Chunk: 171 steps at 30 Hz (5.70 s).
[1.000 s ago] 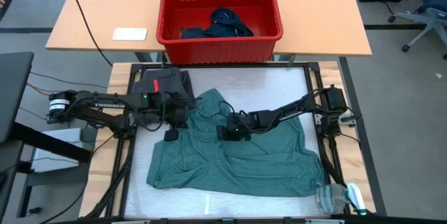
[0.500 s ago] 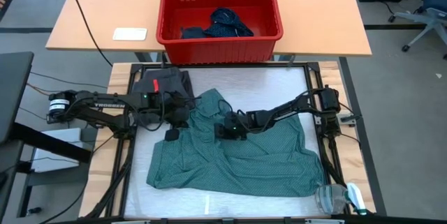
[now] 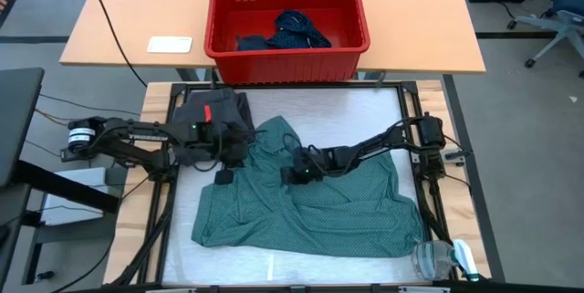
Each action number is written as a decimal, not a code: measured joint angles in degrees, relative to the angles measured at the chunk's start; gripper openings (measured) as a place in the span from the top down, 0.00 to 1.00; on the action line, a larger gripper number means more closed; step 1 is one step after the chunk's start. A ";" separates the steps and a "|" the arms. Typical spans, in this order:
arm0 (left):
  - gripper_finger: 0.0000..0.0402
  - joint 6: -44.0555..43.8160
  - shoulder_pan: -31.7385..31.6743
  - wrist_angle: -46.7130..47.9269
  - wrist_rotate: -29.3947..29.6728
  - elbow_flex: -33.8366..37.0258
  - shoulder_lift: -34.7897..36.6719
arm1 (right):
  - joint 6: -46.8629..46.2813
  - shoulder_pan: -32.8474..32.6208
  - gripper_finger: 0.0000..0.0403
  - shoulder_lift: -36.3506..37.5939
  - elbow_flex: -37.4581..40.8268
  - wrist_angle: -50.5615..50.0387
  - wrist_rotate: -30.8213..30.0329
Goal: Fold laundry
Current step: Fold the dark green polo
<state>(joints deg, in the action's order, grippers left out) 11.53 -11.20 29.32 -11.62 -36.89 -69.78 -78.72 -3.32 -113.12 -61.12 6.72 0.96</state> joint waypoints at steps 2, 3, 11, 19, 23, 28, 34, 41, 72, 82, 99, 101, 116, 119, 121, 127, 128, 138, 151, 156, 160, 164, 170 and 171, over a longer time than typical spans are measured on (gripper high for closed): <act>1.00 -0.74 0.00 0.31 -0.03 0.05 -1.19 | 1.44 -0.94 0.98 1.01 0.00 -1.75 -0.39; 1.00 -1.32 0.00 0.01 -0.02 0.03 -1.72 | 2.69 -1.35 0.99 1.68 0.00 -3.13 -0.99; 1.00 -7.57 1.91 2.69 9.97 -1.15 -1.98 | 21.97 -1.92 1.00 6.71 -0.02 -12.00 -8.01; 1.00 -7.92 6.93 12.22 16.84 -12.11 -1.73 | 41.94 -2.25 1.00 12.97 -0.02 -11.49 -17.36; 1.00 -10.31 9.66 15.67 17.75 -16.49 -1.71 | 51.25 -3.61 1.00 14.74 -0.02 -11.43 -17.34; 1.00 -22.28 17.70 20.11 15.59 -18.20 -1.71 | 55.52 -7.22 1.00 14.89 -0.02 -10.39 -10.92; 1.00 -43.73 35.08 15.64 9.42 -15.59 -1.71 | 53.88 -14.79 1.00 14.82 -0.02 -9.00 -7.60; 1.00 -58.54 46.46 1.50 13.68 -13.41 -4.78 | 46.34 -20.40 0.99 9.11 0.50 -1.63 -2.00; 0.62 -57.32 33.73 -7.83 16.93 -13.32 -13.08 | 21.44 -10.79 0.66 3.30 0.40 3.94 4.21; 0.62 -59.42 33.99 7.77 13.59 -13.30 -17.02 | 18.65 -11.10 0.72 2.58 0.33 -10.52 -0.79; 0.62 -62.94 38.15 4.59 18.89 -13.65 -3.95 | 15.62 -11.26 0.73 5.53 0.52 -9.24 -6.20; 0.62 -62.93 40.36 3.82 20.18 -13.66 -4.50 | 15.79 -11.95 0.74 6.59 0.47 -4.38 -6.15; 0.62 -70.25 48.37 -3.74 13.22 -13.77 -16.85 | 21.90 -15.09 0.76 -1.74 -0.01 13.37 2.70; 0.62 -71.59 49.94 -3.57 13.12 -15.13 -16.58 | 24.99 -16.07 0.76 -3.72 -1.69 12.97 4.09; 0.62 -72.87 50.69 -2.95 13.13 -15.36 -16.55 | 27.02 -16.69 0.76 -5.37 -2.70 12.76 5.23; 0.62 -77.80 50.74 8.62 13.87 -15.35 -16.55 | 28.44 -18.46 0.76 -7.11 -3.93 11.77 7.05; 0.62 -77.97 50.51 10.47 14.24 -15.33 -16.55 | 28.19 -18.79 0.76 -6.71 -3.91 10.52 7.08; 0.62 -77.84 45.43 13.67 15.07 -16.87 -15.91 | 26.63 -21.81 0.77 1.21 -3.69 -1.78 -1.33; 0.62 -69.23 43.32 0.07 25.05 -19.41 -18.46 | 26.17 -17.06 0.77 2.45 -3.63 -6.71 -9.06; 0.62 -63.44 40.38 0.35 24.23 -17.42 -24.18 | 25.96 -14.30 0.79 1.24 -3.67 -6.30 -8.86; 0.62 -61.60 35.65 3.24 24.02 -17.85 -25.31 | 24.85 -11.75 0.80 0.68 -3.65 -10.83 -9.71; 0.62 -58.67 31.81 3.65 24.13 -17.91 -23.52 | 24.51 -10.68 0.80 0.90 -3.63 -16.32 -19.16; 0.62 -57.69 30.59 8.33 21.13 -17.91 -18.92 | 25.72 -12.49 0.80 4.10 -3.72 -16.08 -17.18; 0.62 -58.16 31.05 8.77 19.91 -17.91 -17.78 | 25.35 -13.37 0.80 4.60 -3.72 -16.86 -16.09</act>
<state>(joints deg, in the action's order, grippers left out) -46.63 19.85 38.09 8.29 -54.81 -87.55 -53.37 -16.69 -108.52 -64.84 -10.14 -15.13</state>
